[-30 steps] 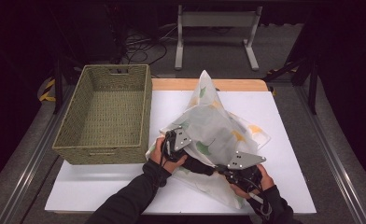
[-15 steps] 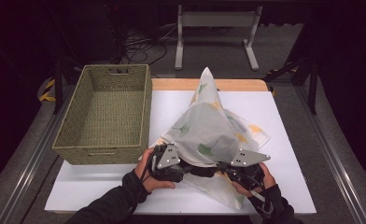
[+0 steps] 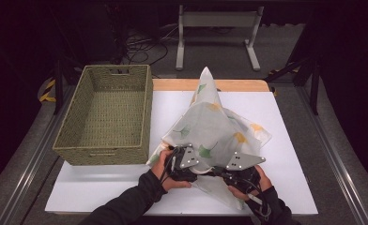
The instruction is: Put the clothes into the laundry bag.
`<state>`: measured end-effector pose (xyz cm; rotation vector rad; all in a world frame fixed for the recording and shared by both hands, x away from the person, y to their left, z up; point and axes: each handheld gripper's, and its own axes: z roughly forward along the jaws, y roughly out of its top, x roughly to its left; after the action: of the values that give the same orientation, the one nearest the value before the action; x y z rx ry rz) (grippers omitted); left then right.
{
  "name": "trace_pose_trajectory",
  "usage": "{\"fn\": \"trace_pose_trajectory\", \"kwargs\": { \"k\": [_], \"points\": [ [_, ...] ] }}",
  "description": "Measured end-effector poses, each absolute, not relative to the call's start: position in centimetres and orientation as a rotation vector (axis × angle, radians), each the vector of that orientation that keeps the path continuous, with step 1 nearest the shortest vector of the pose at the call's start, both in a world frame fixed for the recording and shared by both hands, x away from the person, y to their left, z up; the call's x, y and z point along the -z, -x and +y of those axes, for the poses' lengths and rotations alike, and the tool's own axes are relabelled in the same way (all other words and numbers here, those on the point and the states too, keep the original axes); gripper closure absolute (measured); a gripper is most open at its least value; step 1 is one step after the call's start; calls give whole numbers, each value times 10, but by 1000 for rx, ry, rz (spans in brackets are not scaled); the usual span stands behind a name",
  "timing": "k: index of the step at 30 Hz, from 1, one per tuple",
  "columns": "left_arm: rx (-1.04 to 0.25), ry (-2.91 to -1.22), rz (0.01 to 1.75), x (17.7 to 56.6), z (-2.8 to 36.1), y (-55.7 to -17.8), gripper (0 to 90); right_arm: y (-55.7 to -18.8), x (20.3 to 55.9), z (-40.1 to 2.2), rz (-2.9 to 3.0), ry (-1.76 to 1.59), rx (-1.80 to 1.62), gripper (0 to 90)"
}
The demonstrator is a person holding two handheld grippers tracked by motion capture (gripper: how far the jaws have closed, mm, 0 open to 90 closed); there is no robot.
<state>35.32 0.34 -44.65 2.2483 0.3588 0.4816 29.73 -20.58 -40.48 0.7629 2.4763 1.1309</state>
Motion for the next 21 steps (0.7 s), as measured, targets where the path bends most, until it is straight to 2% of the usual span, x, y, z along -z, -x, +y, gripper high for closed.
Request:
{"fn": "trace_pose_trajectory", "kwargs": {
  "k": [2,3,7,9,14,17,21],
  "points": [
    [-504,-2249,358,448,1,-355,544,-296,406,-202,2499,-748,-1128,895],
    [-510,-2241,363,449,-2,-357,544,-296,406,-202,2499,-748,-1128,895],
    [-555,-2218,381,450,-6,-362,725,-293,407,-197,2521,-728,-1135,895],
    [-577,-2189,412,449,-5,-366,763,-292,405,-198,2521,-727,-1150,895],
    [-510,-2046,632,456,4,-388,783,-291,406,-199,2533,-733,-1157,896],
    [-488,-2031,641,458,7,-390,775,-291,408,-200,2528,-732,-1134,895],
    [-443,-2002,597,456,11,-386,718,-294,413,-203,2477,-743,-1023,895]
  ]
}}
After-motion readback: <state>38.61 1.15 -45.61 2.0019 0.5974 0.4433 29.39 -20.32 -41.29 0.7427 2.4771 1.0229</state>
